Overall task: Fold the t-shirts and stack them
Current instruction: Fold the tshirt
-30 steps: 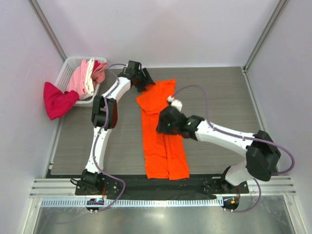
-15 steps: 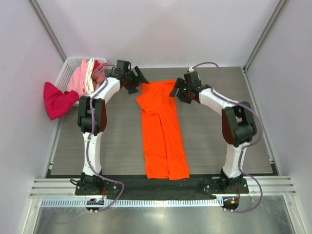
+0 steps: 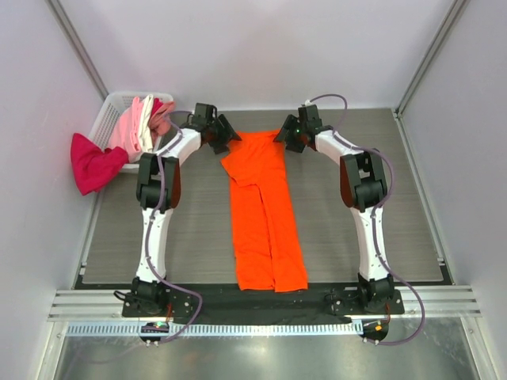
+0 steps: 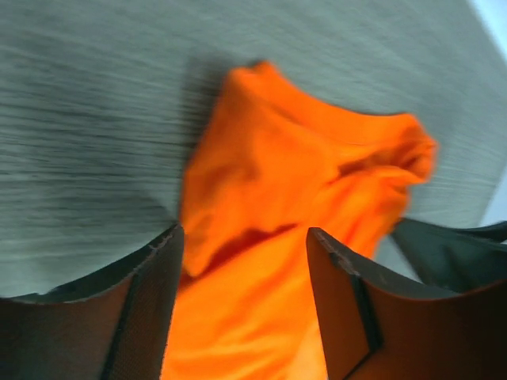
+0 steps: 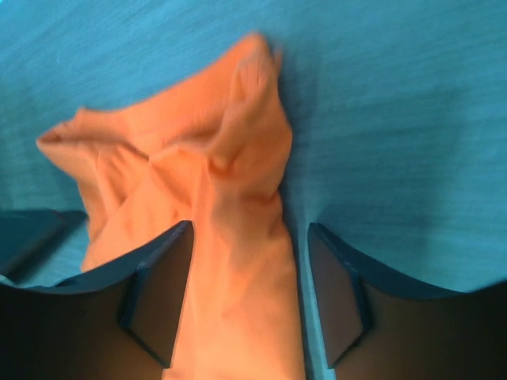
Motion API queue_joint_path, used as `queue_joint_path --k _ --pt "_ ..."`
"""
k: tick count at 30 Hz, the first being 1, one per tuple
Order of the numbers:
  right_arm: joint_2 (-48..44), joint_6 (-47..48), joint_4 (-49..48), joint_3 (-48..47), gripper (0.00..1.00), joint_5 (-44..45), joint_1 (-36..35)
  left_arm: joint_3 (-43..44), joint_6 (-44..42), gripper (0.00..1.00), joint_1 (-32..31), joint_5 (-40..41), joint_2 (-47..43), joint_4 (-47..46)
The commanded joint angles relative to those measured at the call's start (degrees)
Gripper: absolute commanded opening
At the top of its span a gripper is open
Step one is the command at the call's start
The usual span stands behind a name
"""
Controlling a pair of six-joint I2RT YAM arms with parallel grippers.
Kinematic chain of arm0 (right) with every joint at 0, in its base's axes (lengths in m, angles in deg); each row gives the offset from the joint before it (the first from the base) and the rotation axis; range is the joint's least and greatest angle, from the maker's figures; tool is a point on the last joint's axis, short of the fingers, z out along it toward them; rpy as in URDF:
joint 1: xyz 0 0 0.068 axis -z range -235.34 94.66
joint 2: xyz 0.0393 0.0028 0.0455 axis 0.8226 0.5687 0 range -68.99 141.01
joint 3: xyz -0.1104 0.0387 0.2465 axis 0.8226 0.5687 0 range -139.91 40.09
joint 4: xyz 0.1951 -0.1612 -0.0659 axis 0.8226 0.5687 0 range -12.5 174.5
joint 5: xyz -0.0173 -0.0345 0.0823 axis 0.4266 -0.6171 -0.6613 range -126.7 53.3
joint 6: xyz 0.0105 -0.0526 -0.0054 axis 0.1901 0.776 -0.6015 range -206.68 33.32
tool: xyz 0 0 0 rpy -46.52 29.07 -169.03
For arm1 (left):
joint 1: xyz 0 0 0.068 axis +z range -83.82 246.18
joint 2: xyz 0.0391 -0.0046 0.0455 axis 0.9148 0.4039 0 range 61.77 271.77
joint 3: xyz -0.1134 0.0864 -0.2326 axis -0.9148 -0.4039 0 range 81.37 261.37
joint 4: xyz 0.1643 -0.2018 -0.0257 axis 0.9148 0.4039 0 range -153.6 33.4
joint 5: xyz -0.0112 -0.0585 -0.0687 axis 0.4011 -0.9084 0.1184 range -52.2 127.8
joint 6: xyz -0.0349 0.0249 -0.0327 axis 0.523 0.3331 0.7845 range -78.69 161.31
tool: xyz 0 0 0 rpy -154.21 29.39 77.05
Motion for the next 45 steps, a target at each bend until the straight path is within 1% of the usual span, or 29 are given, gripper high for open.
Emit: queue_joint_path --k 1,3,4,6,7,9,11,12,13,14,17,20,21,22,23,24,25,26,29,32,34,35,37,38,40,41,43,44,45 --pt "4.0 -0.1 0.4 -4.7 0.62 -2.2 0.7 2.9 -0.9 0.62 0.3 0.7 1.6 0.9" --pt "6.5 -0.7 0.3 -7.2 0.58 -4.4 0.8 3.8 -1.0 0.58 0.4 1.1 2.4 1.2" --pt "7.2 -0.8 0.3 -8.2 0.51 -4.8 1.2 5.2 -1.1 0.55 0.4 1.6 3.7 1.6" --pt "8.8 -1.0 0.3 -10.4 0.44 -5.2 1.5 8.0 -1.0 0.50 0.5 2.3 5.3 2.6" --pt "9.1 -1.0 0.3 -11.0 0.35 -5.0 1.9 9.1 -0.7 0.48 0.9 2.0 6.2 2.7" --pt "10.4 -1.2 -0.1 -12.8 0.29 -4.6 2.3 11.3 0.4 0.37 1.4 1.5 8.5 2.3" --pt "12.1 -1.7 -0.4 -14.8 0.20 -5.2 3.0 11.8 2.5 0.28 2.3 0.2 10.4 -0.5" --pt "12.8 -2.1 -0.4 -17.2 0.15 -6.3 3.2 12.8 2.9 0.25 2.5 -0.2 11.0 -1.8" --pt "14.9 -3.3 -0.4 -18.7 0.04 -6.7 3.6 13.8 3.4 0.21 3.0 -0.6 11.9 -1.9" --pt "15.7 -3.9 -0.4 -19.9 0.01 -7.2 4.4 15.0 4.0 0.15 3.1 -1.2 13.3 -2.0" --pt "17.4 -5.7 -1.7 -22.4 0.01 -7.7 6.2 18.4 4.4 0.06 3.2 -1.4 15.2 -2.4" --pt "17.5 -6.6 -3.5 -22.0 0.02 -8.2 7.4 18.7 6.7 0.05 3.3 -2.1 16.4 -6.3" --pt "17.7 -6.7 -3.7 -21.9 0.04 -8.2 7.9 19.0 7.6 0.10 3.3 -2.1 16.9 -8.2" --pt "17.7 -6.9 -4.0 -21.9 0.10 -8.2 8.1 19.2 7.8 0.20 3.4 -2.2 17.3 -9.1" --pt "17.9 -7.0 -4.7 -21.9 0.18 -8.6 8.4 19.7 8.0 0.45 3.4 -2.5 17.6 -9.7" --pt "18.0 -7.2 -5.1 -22.1 0.29 -9.0 8.6 20.8 7.9 0.58 3.3 -3.4 17.8 -10.1" --pt "18.0 -7.3 -5.4 -22.1 0.48 -9.4 8.7 21.1 7.8 0.67 3.3 -4.4 18.0 -10.4" --pt "17.9 -7.2 -5.7 -22.2 0.53 -10.3 8.8 21.0 7.6 0.75 3.2 -5.2 17.7 -10.8" --pt "15.9 -6.4 -5.7 -21.0 0.59 -12.2 8.9 17.4 4.6 0.87 2.7 -5.8 13.0 -12.6" --pt "11.6 -4.3 -5.8 -16.5 0.60 -12.8 8.5 11.0 0.8 0.89 2.2 -3.9 6.7 -13.3" --pt "7.2 -3.1 -5.9 -10.9 0.60 -12.8 8.5 5.0 -0.3 0.89 2.1 -3.0 3.3 -13.3" --pt "5.5 -2.7 -5.9 -8.6 0.61 -13.0 8.4 -0.3 -1.2 0.89 2.1 -2.3 -0.4 -13.6" --pt "-0.6 -1.3 -5.6 -0.9 0.60 -13.7 8.3 -6.8 -1.6 0.89 1.9 -2.4 -5.3 -15.0" --pt "-3.1 -1.3 -5.5 1.9 0.61 -14.1 8.1 -13.4 -1.4 0.89 1.8 -2.6 -10.4 -16.1" --pt "-10.6 1.2 -3.8 9.8 0.61 -13.5 7.6 -19.2 -1.7 0.93 1.2 -1.9 -15.5 -16.8" --pt "-13.0 2.1 -2.3 14.4 0.60 -12.4 6.4 -24.0 -2.8 0.99 0.9 -0.3 -21.0 -15.6" --pt "-18.0 4.1 2.0 19.2 0.60 -8.3 5.1 -28.1 -3.9 1.00 -0.6 2.8 -26.5 -11.8" --pt "-22.9 4.6 2.7 24.9 0.59 -7.3 4.7 -32.2 -4.4 1.00 -1.1 5.8 -29.0 -8.1" --pt "-25.9 4.5 3.1 28.1 0.58 -6.1 3.7 -34.7 -4.8 1.00 -2.1 6.7 -34.3 -7.0"
